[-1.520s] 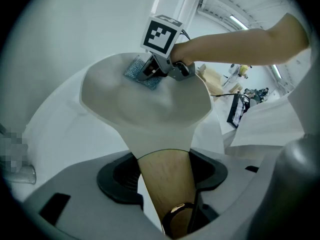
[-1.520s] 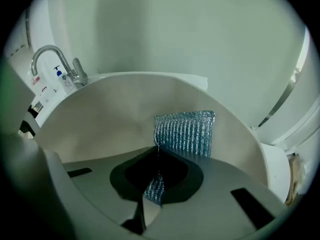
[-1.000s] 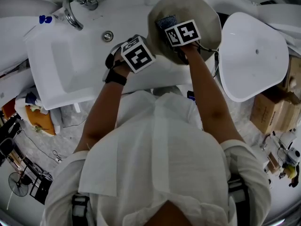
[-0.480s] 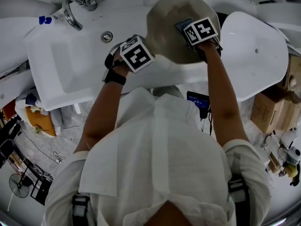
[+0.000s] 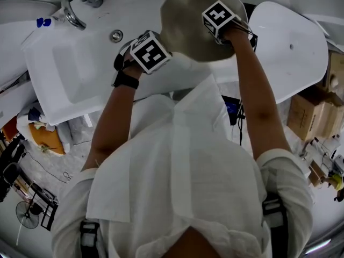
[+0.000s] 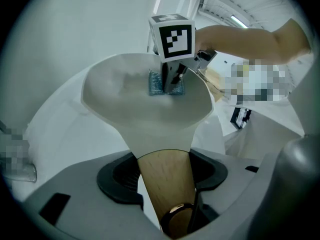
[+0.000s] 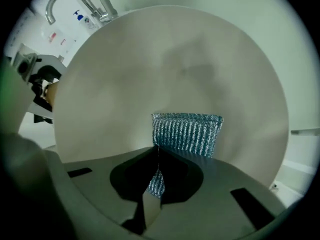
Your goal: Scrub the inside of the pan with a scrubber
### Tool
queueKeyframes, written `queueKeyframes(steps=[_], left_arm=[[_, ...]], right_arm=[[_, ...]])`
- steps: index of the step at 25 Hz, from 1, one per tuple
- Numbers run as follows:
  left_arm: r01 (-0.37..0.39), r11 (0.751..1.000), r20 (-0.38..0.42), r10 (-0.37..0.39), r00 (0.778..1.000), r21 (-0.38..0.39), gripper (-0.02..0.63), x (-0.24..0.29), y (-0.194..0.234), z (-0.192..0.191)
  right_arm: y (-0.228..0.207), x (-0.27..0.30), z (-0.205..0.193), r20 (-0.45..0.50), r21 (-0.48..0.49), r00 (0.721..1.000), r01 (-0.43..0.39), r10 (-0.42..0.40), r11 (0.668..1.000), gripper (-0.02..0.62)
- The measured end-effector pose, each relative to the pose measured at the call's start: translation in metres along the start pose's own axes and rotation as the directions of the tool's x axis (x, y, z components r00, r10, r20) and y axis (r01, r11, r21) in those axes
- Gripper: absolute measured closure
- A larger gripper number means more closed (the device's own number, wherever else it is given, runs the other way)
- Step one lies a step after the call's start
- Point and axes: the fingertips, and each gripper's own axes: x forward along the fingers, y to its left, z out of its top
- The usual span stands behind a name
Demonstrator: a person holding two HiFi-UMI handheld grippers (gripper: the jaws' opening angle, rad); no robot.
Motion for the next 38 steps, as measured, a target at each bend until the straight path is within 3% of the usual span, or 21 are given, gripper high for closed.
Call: queueKeyframes(steps=[2,5,11,14,17,23,25,27,31,38], left_arm=[[-0.001,1.000,0.000,0.001,1.000,0.001,0.331,0.000,0.000,0.000],[0.003,1.000,0.004,-0.003,1.000,0.001,0.331,0.000,-0.002,0.002],[0.007,1.000,0.008,-0.007,1.000,0.006,0.331,0.000,-0.003,0.003],[-0.001,1.000,-0.001,0.001,1.000,0.007,0.331,0.001,-0.001,0.001],[-0.003,1.000,-0.002,0.003,1.000,0.009,0.331,0.001,0.000,0.002],[-0.001,1.000,-0.001,0.001,1.000,0.012,0.331,0.001,-0.001,0.002],[0.000,1.000,0.000,0.000,1.000,0.014,0.331,0.000,-0.001,0.002],[0.001,1.000,-0.001,-0.001,1.000,0.014,0.331,0.000,-0.001,0.001],[0.002,1.000,-0.001,-0.002,1.000,0.015,0.331,0.000,-0.001,0.002],[-0.020,1.000,0.019,0.019,1.000,0.012,0.300,0.000,0.006,-0.003]], right_arm=[[0.028,0.002,-0.004,0.008,0.020,0.987,-0.160,0.160,0.987,0.578],[0.071,0.004,-0.002,0.059,0.038,0.934,-0.355,0.353,0.934,0.578],[0.117,-0.008,0.043,0.240,0.045,0.851,-0.491,0.468,0.870,0.578],[0.122,-0.019,0.074,0.350,0.045,0.811,-0.513,0.468,0.857,0.578],[0.120,-0.036,0.103,0.493,0.063,0.740,-0.554,0.457,0.830,0.578],[0.117,-0.063,0.122,0.650,0.091,0.593,-0.682,0.475,0.726,0.578],[0.115,-0.068,0.126,0.687,0.093,0.561,-0.699,0.463,0.709,0.578],[0.109,-0.069,0.131,0.720,0.109,0.550,-0.691,0.423,0.714,0.578],[0.085,-0.067,0.146,0.775,0.178,0.556,-0.647,0.299,0.742,0.578],[0.036,-0.071,0.152,0.845,0.283,0.524,-0.611,0.110,0.740,0.578]])
